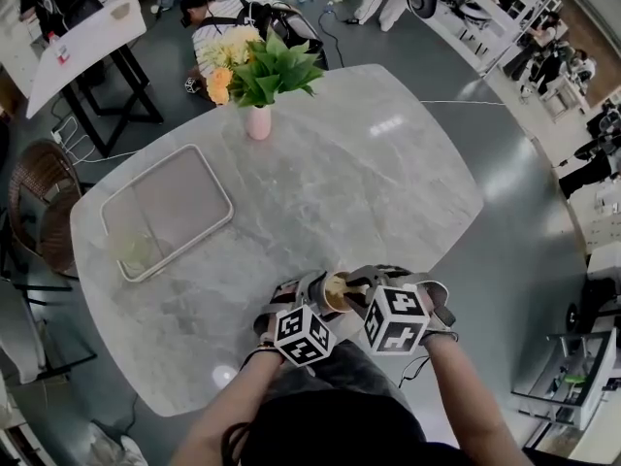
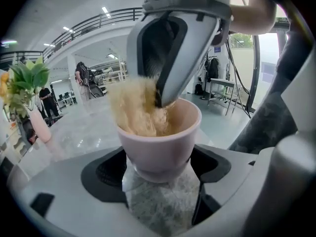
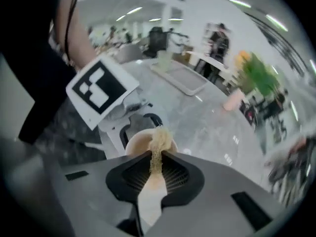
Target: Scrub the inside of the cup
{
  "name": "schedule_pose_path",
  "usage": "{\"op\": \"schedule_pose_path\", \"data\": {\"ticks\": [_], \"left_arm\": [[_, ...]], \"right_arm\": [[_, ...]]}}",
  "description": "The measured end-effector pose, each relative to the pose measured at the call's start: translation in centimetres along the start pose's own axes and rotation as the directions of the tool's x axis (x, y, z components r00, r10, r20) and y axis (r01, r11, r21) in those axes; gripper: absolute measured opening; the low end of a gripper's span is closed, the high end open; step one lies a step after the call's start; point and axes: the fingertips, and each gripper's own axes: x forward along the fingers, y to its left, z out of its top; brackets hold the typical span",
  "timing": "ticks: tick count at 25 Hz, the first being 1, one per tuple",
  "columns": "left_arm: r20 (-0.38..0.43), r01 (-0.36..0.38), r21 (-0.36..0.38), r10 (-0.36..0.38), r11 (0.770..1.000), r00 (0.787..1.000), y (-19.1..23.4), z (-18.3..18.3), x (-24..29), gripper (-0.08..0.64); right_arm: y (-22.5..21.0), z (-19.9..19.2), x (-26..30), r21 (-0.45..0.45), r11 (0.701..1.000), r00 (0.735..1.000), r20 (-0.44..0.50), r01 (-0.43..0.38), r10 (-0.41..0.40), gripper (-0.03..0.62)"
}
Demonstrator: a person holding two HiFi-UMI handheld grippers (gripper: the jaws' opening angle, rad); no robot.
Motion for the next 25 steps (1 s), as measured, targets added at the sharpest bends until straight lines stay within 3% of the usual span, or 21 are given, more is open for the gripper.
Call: {"op": "schedule_pose_path", "data": {"ticks": [1,2,4,6,9,13,16,19,21,23,25], "left_arm": [[-0.001,0.001,0.0,-0.001,1.0,1.0,0.0,0.0,0.0,0.408],[-0.002,0.001,0.0,-0.001,1.0,1.0,0.0,0.1,0.0,0.408],[-0.004,0.002,0.003,-0.002,1.0,1.0,0.0,0.2,0.0,0.408],[-0.009,0.003,0.004,-0.002,1.0,1.0,0.0,0.1,0.0,0.408],[-0.019,0.002,0.005,-0.002,1.0,1.0,0.0,-0.1,0.0,0.408],[-0.028,0.001,0.0,-0.001,1.0,1.0,0.0,0.0,0.0,0.408],[-0.034,0.003,0.0,-0.003,1.0,0.999,0.0,-0.1,0.0,0.408],[-0.038,0.004,0.001,-0.004,1.0,0.999,0.0,-0.2,0.1,0.407],[-0.04,0.005,0.0,-0.005,1.0,0.999,0.0,-0.3,0.2,0.407],[-0.04,0.005,-0.001,-0.005,1.0,0.999,0.0,-0.4,0.2,0.407],[-0.039,0.005,-0.001,-0.005,1.0,0.999,0.0,-0.3,0.1,0.407]], "right_arm": [[0.2,-0.1,0.8,-0.174,0.985,0.998,-0.058,0.012,-0.022,0.06],[0.3,-0.3,1.5,-0.328,0.945,0.994,-0.106,0.001,-0.038,0.06],[0.5,-0.7,2.4,-0.52,0.852,0.987,-0.159,-0.065,-0.022,0.06],[0.9,-0.8,2.8,-0.572,0.805,0.981,-0.185,-0.16,0.063,0.06],[2.0,-0.7,2.7,-0.545,0.775,0.946,-0.236,-0.32,0.224,0.06],[2.5,-0.6,1.9,-0.505,0.738,0.893,-0.289,-0.448,0.345,0.06],[2.6,-0.2,0.2,-0.485,0.728,0.875,-0.284,-0.484,0.393,0.058],[2.3,0.2,-2.0,-0.455,0.748,0.875,-0.242,-0.483,0.418,0.058],[1.7,0.5,-2.7,-0.442,0.785,0.901,-0.192,-0.434,0.39,0.058],[1.0,0.6,-2.1,-0.47,0.815,0.941,-0.146,-0.339,0.307,0.06],[0.8,0.3,-0.3,-0.534,0.812,0.972,-0.126,-0.235,0.199,0.06]]}}
